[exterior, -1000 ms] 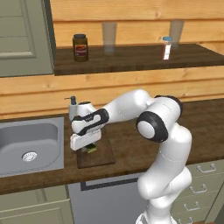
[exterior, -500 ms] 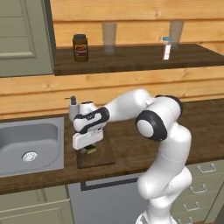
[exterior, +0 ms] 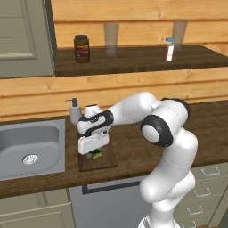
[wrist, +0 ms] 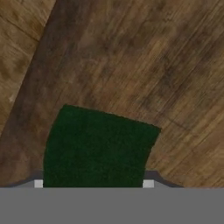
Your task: Pick up the sponge from the counter and clean the cutting board by briefly scrubbing or pressing down on the cutting board. Once finished, release the sponge.
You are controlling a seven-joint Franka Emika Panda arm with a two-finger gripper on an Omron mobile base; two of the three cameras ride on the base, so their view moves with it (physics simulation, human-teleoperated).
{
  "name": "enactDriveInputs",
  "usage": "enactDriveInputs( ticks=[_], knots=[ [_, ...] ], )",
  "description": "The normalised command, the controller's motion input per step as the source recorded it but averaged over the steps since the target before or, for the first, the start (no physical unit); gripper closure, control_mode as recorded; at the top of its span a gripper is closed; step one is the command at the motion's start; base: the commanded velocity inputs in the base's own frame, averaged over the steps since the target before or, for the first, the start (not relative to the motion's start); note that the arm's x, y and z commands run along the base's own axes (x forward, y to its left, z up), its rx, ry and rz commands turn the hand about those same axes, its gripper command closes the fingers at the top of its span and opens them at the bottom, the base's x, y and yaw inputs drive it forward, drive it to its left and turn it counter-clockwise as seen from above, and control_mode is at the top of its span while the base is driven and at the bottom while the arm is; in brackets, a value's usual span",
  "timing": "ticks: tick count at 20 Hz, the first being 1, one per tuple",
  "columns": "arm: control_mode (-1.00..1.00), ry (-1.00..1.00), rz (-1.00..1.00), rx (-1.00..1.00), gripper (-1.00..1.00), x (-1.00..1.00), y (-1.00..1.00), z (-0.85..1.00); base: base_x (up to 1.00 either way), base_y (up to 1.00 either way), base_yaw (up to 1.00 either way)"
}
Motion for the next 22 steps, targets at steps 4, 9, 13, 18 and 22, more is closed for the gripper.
enactDriveInputs(
  ticks=[4, 9, 13, 18, 22],
  knots=[
    [-1.0, 0.0, 0.0, 0.0, 1.0, -0.7, -0.54, -0.56, 0.0, 0.0, 0.0],
    [-1.0, 0.0, 0.0, 0.0, 1.0, -0.38, -0.75, -0.57, 0.0, 0.0, 0.0],
    [-1.0, 0.0, 0.0, 0.0, 1.0, -0.45, -0.7, -0.55, 0.0, 0.0, 0.0],
    [-1.0, 0.0, 0.0, 0.0, 1.0, -0.85, -0.33, -0.62, 0.0, 0.0, 0.0],
    [-1.0, 0.01, 0.01, 0.0, 1.0, -1.0, -0.1, -1.0, 0.0, 0.0, 0.0]
  ],
)
